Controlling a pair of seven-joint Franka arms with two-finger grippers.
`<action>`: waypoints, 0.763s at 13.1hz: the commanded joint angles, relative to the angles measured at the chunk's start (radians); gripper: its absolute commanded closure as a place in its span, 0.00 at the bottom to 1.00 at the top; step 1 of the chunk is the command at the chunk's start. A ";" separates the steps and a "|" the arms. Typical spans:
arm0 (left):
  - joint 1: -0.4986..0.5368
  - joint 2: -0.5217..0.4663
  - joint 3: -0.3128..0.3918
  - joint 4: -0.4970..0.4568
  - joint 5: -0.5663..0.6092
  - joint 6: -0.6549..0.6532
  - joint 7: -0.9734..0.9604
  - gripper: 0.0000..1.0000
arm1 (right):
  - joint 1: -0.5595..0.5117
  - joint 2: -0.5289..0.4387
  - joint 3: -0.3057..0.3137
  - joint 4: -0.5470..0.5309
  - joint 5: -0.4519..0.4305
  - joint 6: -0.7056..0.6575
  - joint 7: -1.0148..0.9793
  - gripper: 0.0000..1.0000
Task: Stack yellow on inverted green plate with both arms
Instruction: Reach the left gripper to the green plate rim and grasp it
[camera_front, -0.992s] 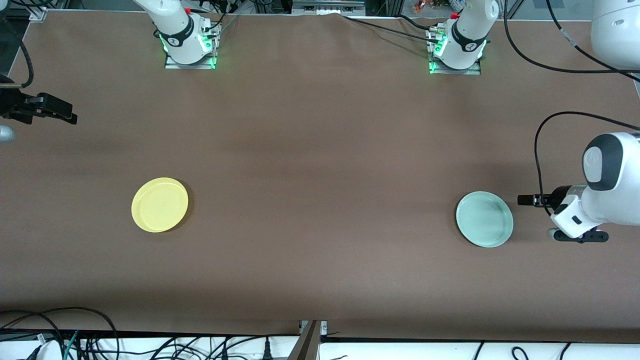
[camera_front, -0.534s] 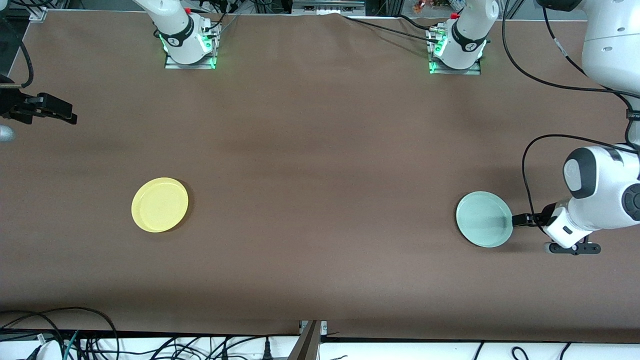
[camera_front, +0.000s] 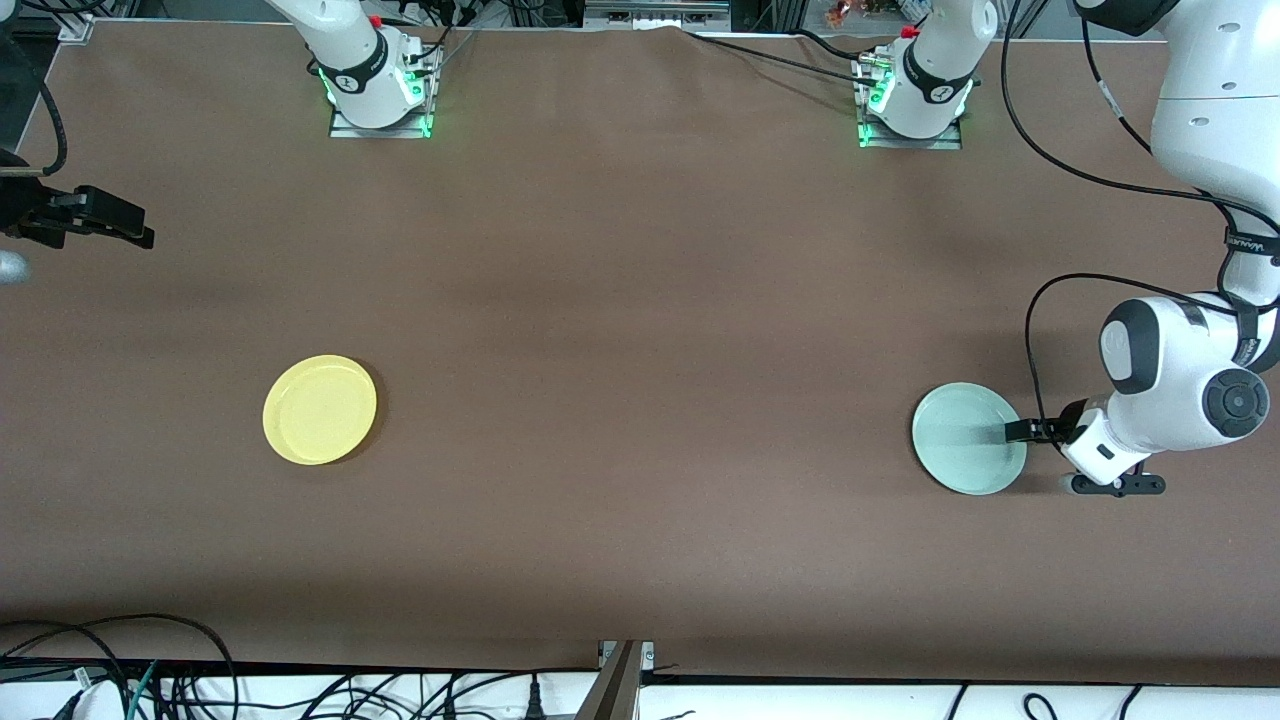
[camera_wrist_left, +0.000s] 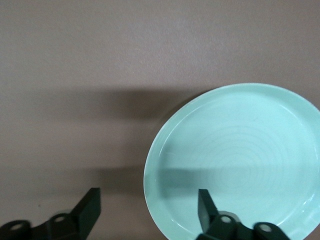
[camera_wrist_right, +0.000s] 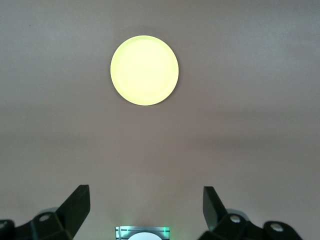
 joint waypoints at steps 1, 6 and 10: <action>0.006 -0.002 -0.004 -0.017 -0.013 0.015 0.026 0.23 | -0.006 -0.005 0.004 -0.001 -0.003 0.002 -0.011 0.00; 0.012 0.021 -0.004 -0.022 -0.013 0.037 0.040 0.31 | -0.006 -0.005 0.004 -0.001 -0.003 0.002 -0.011 0.00; 0.013 0.021 -0.004 -0.024 -0.017 0.037 0.048 0.49 | -0.006 -0.005 0.004 -0.001 -0.003 0.002 -0.011 0.00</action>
